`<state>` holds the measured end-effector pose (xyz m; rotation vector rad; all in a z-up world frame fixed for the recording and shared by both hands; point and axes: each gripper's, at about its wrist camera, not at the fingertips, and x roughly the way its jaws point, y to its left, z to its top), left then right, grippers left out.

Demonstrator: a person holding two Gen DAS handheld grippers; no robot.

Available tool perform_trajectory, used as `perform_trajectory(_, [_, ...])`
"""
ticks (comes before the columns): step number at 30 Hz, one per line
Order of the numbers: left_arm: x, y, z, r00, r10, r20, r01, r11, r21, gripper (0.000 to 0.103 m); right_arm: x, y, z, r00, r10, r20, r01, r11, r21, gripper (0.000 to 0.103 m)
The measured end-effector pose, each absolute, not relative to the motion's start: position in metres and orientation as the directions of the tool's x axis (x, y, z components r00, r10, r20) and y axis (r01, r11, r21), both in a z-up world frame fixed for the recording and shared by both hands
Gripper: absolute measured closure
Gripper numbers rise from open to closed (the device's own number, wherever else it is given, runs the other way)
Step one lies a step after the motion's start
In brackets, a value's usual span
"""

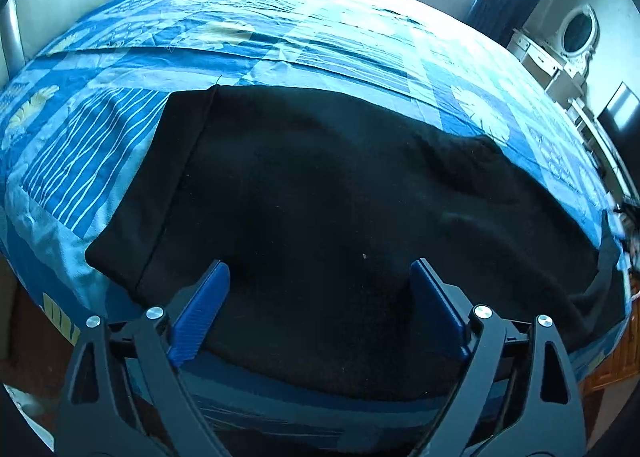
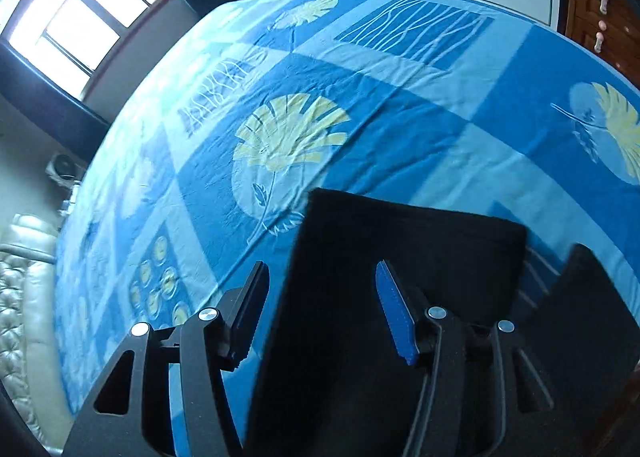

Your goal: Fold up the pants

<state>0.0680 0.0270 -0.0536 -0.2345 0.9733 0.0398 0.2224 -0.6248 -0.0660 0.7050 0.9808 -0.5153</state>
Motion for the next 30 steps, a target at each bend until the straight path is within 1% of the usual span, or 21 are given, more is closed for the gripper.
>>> perform_trajectory(4, [0.066, 0.026, -0.055, 0.564, -0.066, -0.823, -0.136, 0.976, -0.171, 0.011, 0.24, -0.617, -0.078, 0.388, -0.135, -0.912, 0.72, 0.662, 0.208, 0.048])
perform_trajectory(5, [0.066, 0.026, -0.055, 0.563, -0.065, -0.824, -0.135, 0.976, -0.169, 0.011, 0.239, -0.618, -0.077, 0.375, -0.146, -0.915, 0.724, 0.663, 0.191, 0.056])
perform_trajectory(6, [0.066, 0.026, -0.055, 0.563, -0.064, -0.824, -0.135, 0.977, -0.168, 0.01, 0.239, -0.619, -0.077, 0.373, -0.149, -0.916, 0.715, 0.675, 0.181, 0.071])
perform_trajectory(8, [0.066, 0.025, -0.056, 0.562, -0.06, -0.825, -0.134, 0.978, -0.163, 0.01, 0.231, -0.625, -0.073, 0.419, -0.091, -0.904, 0.696, 0.671, 0.255, 0.094])
perform_trajectory(9, [0.066, 0.025, -0.056, 0.562, -0.059, -0.825, -0.134, 0.978, -0.161, 0.009, 0.218, -0.631, -0.065, 0.468, -0.065, -0.881, 0.687, 0.654, 0.316, 0.094])
perform_trajectory(12, [0.065, 0.023, -0.056, 0.562, -0.054, -0.825, -0.134, 0.979, -0.155, 0.009, 0.184, -0.643, -0.04, 0.581, -0.03, -0.813, 0.629, 0.651, 0.425, 0.094])
perform_trajectory(15, [0.065, 0.022, -0.056, 0.561, -0.046, -0.826, -0.141, 0.979, -0.15, 0.009, 0.13, -0.659, -0.012, 0.697, 0.001, -0.717, 0.556, 0.631, 0.541, 0.094])
perform_trajectory(16, [0.064, 0.022, -0.056, 0.561, -0.044, -0.826, -0.144, 0.978, -0.15, 0.009, 0.105, -0.665, -0.004, 0.728, -0.002, -0.685, 0.536, 0.625, 0.568, 0.094])
perform_trajectory(19, [0.064, 0.021, -0.056, 0.562, -0.035, -0.826, -0.153, 0.978, -0.146, 0.009, 0.05, -0.677, 0.001, 0.773, -0.017, -0.634, 0.517, 0.597, 0.614, 0.095])
perform_trajectory(21, [0.063, 0.02, -0.056, 0.561, -0.026, -0.827, -0.159, 0.978, -0.138, 0.009, 0.006, -0.685, -0.008, 0.79, -0.017, -0.613, 0.517, 0.559, 0.649, 0.095])
perform_trajectory(24, [0.062, 0.019, -0.056, 0.559, -0.017, -0.829, -0.169, 0.977, -0.134, 0.008, -0.031, -0.693, -0.033, 0.783, -0.004, -0.621, 0.54, 0.501, 0.677, 0.095])
perform_trajectory(27, [0.062, 0.017, -0.056, 0.556, -0.013, -0.831, -0.173, 0.976, -0.131, 0.008, -0.053, -0.699, -0.071, 0.763, 0.008, -0.646, 0.58, 0.433, 0.69, 0.096])
perform_trajectory(30, [0.061, 0.017, -0.055, 0.55, -0.014, -0.835, -0.178, 0.975, -0.133, 0.008, -0.059, -0.703, -0.104, 0.76, 0.035, -0.649, 0.595, 0.363, 0.716, 0.096])
